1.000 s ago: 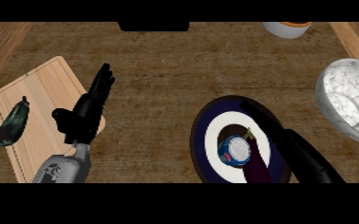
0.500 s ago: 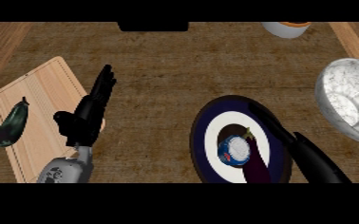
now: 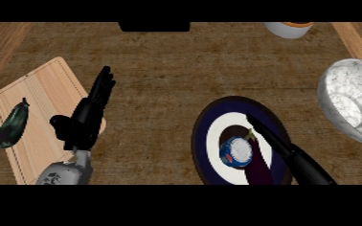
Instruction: Pick the can from the plate and place it in the bowl
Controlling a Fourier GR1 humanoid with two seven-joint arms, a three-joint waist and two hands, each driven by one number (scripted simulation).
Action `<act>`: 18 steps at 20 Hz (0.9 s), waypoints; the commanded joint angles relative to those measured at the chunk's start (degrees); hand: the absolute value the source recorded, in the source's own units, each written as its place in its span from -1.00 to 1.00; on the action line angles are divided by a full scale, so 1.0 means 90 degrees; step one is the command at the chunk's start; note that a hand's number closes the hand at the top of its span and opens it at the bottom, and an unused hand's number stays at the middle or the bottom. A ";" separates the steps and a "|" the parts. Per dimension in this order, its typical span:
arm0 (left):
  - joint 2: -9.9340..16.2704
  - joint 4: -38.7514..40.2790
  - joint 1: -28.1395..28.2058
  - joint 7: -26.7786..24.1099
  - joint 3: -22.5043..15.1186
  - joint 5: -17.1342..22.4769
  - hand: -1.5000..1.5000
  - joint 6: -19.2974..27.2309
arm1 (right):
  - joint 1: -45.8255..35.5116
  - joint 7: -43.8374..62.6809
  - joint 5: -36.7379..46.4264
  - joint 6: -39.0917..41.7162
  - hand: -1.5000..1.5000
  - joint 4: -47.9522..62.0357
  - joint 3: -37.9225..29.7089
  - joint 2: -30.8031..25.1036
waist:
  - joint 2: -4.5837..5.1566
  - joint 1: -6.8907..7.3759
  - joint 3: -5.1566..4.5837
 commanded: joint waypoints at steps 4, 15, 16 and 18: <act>-0.0017 0.0071 0.0046 -0.0027 0.0205 0.0043 0.00 -0.0296 | 0.0075 -0.0690 0.0287 0.0227 -1.00 0.0922 -0.0075 0.0469 | 0.0003 0.0004 0.0002; -0.0124 -0.0015 -0.0098 0.0126 0.0313 -0.0134 0.00 -0.0357 | 0.0039 -0.1110 0.1541 -0.0057 -1.00 0.1762 0.0022 0.0797 | 0.0000 0.0006 0.0001; -0.0350 0.0283 -0.0088 -0.0156 0.0181 -0.0239 0.00 -0.0214 | -0.0646 -0.0264 0.1816 -0.0276 -1.00 0.1828 0.0174 0.1158 | 0.0007 0.0027 -0.0001; -0.0431 -0.0153 0.0309 -0.0104 -0.0065 -0.0531 0.00 -0.0029 | -0.0320 -0.0871 0.2034 -0.0277 -1.00 0.2154 0.0150 0.0973 | -0.0001 0.0028 0.0002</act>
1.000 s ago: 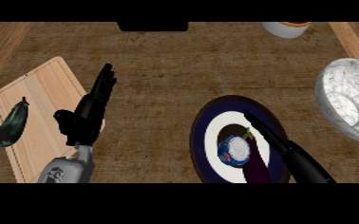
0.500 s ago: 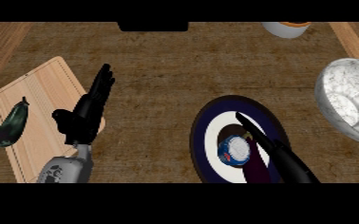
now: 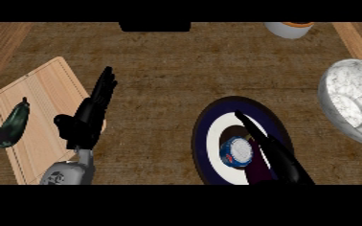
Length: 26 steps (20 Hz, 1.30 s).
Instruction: Pick the can from the plate and place it in the bowl
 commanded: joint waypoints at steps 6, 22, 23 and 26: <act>-0.0055 0.0005 0.0030 -0.0060 0.0102 -0.0037 0.00 -0.0187 | -0.0326 -0.0364 0.0463 0.0314 -1.00 0.0907 -0.0119 0.0175 | 0.0002 -0.0005 0.0001; -0.0085 0.0361 -0.0352 0.0016 0.0345 -0.0112 0.00 -0.0145 | 0.0624 -0.1608 0.1163 0.0184 1.00 0.0246 0.0496 -0.0062 | -0.0003 -0.0053 0.0000; -0.0107 0.0190 -0.0022 -0.0141 0.0255 -0.0086 0.00 -0.0191 | 0.0928 -0.2247 0.0838 0.0166 1.00 0.0321 0.0020 -0.0527 | -0.0007 -0.0069 0.0001; -0.0030 -0.0009 -0.0062 0.0195 0.0382 -0.0030 0.00 -0.0128 | 0.1789 -0.2238 0.0071 0.0382 1.00 -0.0695 -0.0818 -0.1052 | -0.0031 -0.0210 0.0001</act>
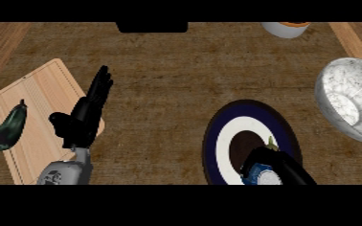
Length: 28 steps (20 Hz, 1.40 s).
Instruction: Pick the can from the plate and place it in the bowl
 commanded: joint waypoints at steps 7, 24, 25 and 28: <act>0.0077 0.0126 0.0006 -0.0052 0.0209 0.0162 0.00 -0.0116 | 0.1722 -0.1384 -0.1352 -0.0111 1.00 -0.2075 -0.1100 -0.0257 | 0.0010 -0.0058 0.0003; -0.0140 0.0044 -0.0010 -0.0111 -0.0153 -0.0154 0.00 -0.0006 | 0.1248 0.1750 -0.2612 -0.0611 1.00 -0.5454 -0.3816 -0.1204 | 0.0048 0.0132 -0.0014; -0.0138 0.0053 -0.0192 0.0095 -0.0057 -0.0148 0.00 0.0084 | 0.1280 0.1715 -0.2920 -0.0516 1.00 -0.5436 -0.4112 -0.1195 | 0.0029 0.0053 -0.0003; 0.0093 -0.0063 -0.0200 0.0269 0.0070 0.0036 0.00 -0.0181 | 0.0240 0.3023 -0.3078 -0.0843 1.00 -0.5448 -0.4172 -0.1571 | 0.0039 0.0154 -0.0014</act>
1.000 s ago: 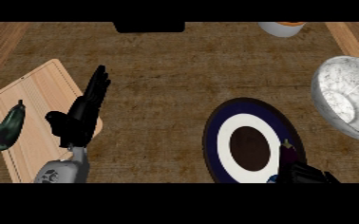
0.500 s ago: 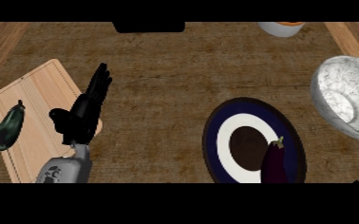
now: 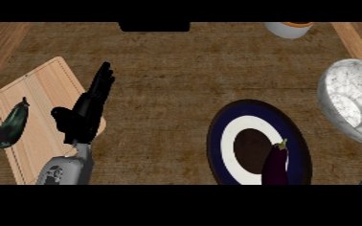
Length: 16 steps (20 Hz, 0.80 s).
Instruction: Pick the can from the plate and place it in the bowl
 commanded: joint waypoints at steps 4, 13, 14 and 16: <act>-0.0013 -0.0250 0.0256 0.0012 -0.0071 0.0041 0.00 -0.0104 | -0.2165 0.2386 -0.0844 -0.0059 1.00 0.0168 -0.0873 -0.1107 | -0.0003 0.0062 0.0007; -0.0151 0.0240 -0.0172 -0.0159 -0.0045 -0.0083 0.00 0.0017 | -0.3201 0.1836 0.0510 0.0411 1.00 0.2386 -0.0584 -0.1915 | 0.0022 0.0073 0.0014; -0.0154 0.0284 -0.0359 -0.0071 -0.0019 -0.0067 0.00 0.0024 | -0.3337 0.1674 0.0923 0.0426 1.00 0.2764 -0.0346 -0.2120 | 0.0050 0.0143 0.0014; 0.0047 0.0079 -0.0148 -0.0023 0.0059 0.0032 0.00 -0.0169 | -0.3369 0.0878 0.1042 0.0516 1.00 0.3501 -0.0521 -0.2109 | 0.0024 0.0108 0.0018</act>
